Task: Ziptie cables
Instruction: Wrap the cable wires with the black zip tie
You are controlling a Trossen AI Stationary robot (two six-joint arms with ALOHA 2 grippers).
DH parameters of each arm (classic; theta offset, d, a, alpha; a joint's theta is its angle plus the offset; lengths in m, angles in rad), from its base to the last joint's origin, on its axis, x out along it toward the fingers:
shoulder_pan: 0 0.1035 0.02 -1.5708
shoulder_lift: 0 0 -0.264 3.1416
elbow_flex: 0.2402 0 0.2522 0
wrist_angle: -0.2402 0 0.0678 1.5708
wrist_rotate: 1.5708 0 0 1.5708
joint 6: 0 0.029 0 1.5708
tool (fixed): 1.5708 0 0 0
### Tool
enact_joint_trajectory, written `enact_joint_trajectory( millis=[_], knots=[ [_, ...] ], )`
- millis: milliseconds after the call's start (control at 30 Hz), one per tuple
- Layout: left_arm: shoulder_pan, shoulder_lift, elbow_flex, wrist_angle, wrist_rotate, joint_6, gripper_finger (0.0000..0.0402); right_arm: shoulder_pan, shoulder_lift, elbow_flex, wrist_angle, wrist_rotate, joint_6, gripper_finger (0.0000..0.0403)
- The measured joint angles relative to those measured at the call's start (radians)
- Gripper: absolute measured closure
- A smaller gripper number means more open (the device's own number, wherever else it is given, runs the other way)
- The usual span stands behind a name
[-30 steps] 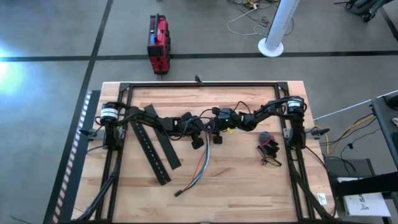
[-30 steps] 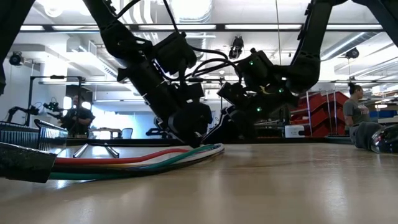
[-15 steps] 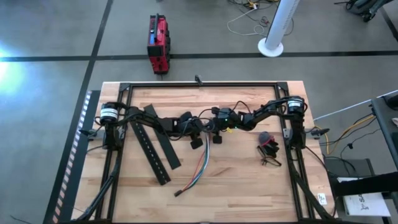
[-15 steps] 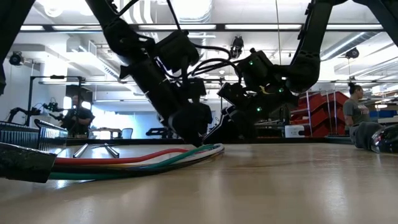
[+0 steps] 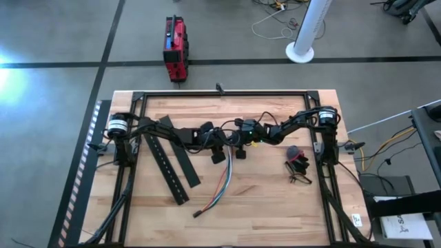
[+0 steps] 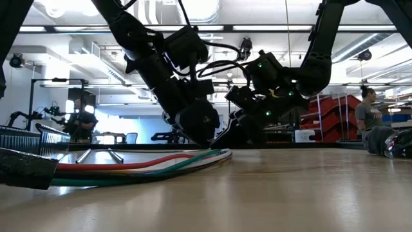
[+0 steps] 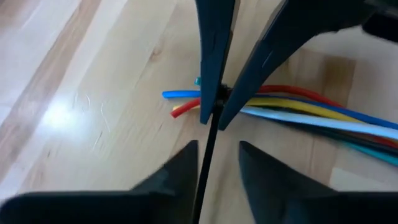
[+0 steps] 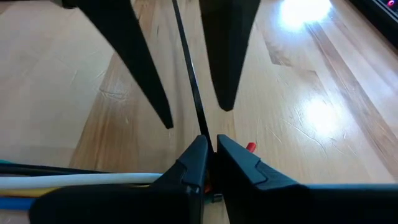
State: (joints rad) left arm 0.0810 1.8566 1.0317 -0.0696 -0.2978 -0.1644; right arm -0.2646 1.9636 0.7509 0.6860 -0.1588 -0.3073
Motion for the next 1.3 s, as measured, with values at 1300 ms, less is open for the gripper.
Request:
enact_joint_trajectory(
  millis=[1300],
  knots=[
    [0.037, 0.025, -0.032, 0.048, 0.023, -0.034, 0.0402, 0.000, 0.000, 0.000, -0.006, -0.002, 0.001, 0.0389]
  ],
)
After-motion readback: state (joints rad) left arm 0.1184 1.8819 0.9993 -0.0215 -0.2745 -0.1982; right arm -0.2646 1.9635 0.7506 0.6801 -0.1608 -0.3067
